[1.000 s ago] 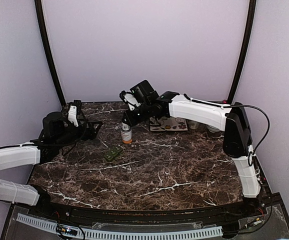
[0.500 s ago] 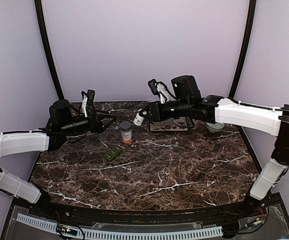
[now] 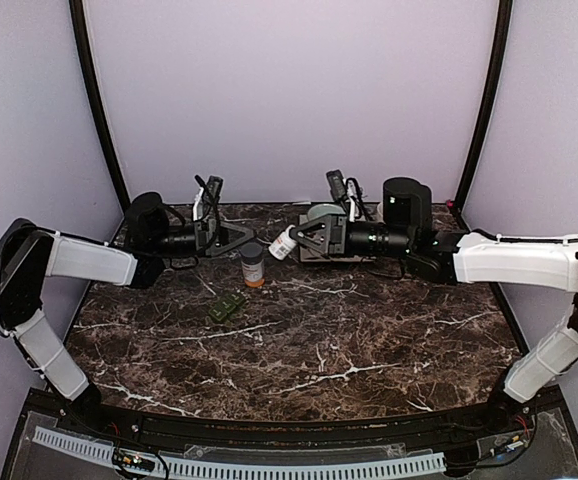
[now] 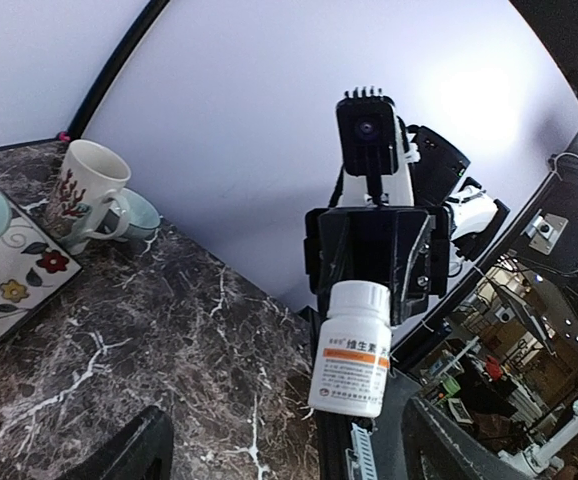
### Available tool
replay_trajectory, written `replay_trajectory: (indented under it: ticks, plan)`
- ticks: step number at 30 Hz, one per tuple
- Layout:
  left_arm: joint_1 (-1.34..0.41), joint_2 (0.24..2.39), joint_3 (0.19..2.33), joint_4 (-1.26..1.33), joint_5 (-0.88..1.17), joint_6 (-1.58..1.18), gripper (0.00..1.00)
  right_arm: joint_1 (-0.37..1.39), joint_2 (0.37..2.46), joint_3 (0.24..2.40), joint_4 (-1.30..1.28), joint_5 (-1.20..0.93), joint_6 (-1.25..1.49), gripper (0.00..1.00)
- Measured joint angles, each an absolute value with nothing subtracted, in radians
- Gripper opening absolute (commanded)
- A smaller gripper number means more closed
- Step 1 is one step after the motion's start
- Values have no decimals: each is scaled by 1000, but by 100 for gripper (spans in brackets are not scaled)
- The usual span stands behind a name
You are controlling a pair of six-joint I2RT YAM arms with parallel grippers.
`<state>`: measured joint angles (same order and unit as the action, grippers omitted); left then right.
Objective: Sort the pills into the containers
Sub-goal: Place the pill bottle at the center of the board.
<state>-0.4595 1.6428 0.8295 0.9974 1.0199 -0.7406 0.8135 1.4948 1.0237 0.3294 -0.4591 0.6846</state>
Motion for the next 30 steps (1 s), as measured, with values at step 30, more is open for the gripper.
replay_trajectory:
  ticks: [30]
  plan:
    - [-558,1659,874,991,963,-712,70,831,1631,1011,620,-435,894,0]
